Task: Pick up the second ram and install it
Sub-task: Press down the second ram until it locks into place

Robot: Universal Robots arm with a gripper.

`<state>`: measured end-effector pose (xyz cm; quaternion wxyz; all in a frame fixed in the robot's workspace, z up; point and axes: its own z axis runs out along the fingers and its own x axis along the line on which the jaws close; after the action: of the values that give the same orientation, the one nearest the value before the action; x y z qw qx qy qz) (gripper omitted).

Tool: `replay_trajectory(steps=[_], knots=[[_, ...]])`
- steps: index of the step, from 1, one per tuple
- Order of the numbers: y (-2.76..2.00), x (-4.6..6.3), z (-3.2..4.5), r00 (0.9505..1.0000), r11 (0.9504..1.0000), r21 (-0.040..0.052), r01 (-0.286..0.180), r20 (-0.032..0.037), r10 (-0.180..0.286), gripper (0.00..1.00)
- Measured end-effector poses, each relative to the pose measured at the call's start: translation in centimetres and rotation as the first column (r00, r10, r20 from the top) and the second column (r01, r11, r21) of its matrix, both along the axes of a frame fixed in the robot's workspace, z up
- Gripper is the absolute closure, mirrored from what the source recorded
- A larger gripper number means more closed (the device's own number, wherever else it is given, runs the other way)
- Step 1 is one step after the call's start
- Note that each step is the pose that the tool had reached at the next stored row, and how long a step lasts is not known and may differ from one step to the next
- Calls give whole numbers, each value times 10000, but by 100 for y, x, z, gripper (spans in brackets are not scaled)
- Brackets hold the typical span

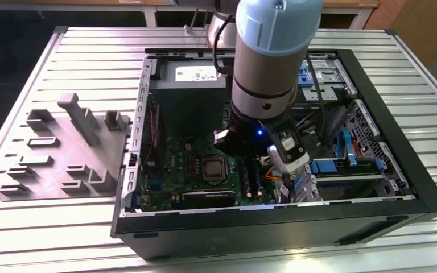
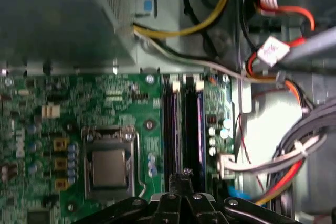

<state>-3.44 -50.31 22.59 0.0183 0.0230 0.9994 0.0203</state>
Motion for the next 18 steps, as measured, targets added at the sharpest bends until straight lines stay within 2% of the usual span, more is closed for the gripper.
replay_trajectory(steps=[3, 6, 12, 15, 18], knots=[[-86, 0, 0, 10000, 10000, -1, 0, 0, 0, 90], [-142, 0, 0, 10000, 10000, 0, 0, 0, 0, 90], [-150, 0, 0, 10000, 10000, 0, 0, 0, 0, 90], [-196, 0, 0, 10000, 10000, 3, 1, 0, -1, 90], [-216, -1, 0, 10000, 10000, 3, 1, 0, -1, 90]])
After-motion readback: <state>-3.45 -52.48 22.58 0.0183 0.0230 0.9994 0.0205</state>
